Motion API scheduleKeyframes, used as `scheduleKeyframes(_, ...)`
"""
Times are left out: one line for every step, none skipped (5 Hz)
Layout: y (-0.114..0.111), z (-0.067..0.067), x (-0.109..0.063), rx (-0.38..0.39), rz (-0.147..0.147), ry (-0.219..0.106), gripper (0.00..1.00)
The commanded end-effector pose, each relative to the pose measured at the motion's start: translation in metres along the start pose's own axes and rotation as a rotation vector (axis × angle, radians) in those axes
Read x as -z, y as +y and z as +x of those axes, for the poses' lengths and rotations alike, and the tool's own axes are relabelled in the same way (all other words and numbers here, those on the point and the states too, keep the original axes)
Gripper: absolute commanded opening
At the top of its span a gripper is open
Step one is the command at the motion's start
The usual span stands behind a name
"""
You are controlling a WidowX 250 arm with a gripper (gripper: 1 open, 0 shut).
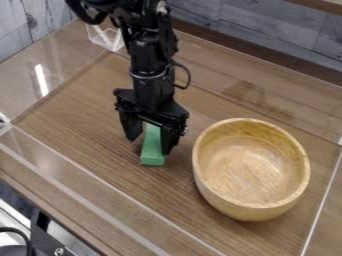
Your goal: Put green stick into wooden bowl
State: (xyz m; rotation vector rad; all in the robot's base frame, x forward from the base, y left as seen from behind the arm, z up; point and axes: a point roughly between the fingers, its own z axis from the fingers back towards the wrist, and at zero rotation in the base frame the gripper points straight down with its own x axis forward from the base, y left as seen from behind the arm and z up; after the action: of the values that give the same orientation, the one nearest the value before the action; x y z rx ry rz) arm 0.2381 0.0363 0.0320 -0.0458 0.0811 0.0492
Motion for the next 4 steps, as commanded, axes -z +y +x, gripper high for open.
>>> scheduleKeyframes(0.0043, 0.0054, -0.0094, -0.030, 0.002, -0.046, 1.00)
scheduleKeyframes(0.0046, 0.0057, -0.0079, -0.037, 0.000, -0.047, 1.00)
scheduleKeyframes(0.0048, 0.0062, -0.0039, -0.043, 0.006, -0.051, 1.00)
scheduleKeyframes(0.0047, 0.0066, -0.0001, -0.050, 0.010, -0.055, 0.00)
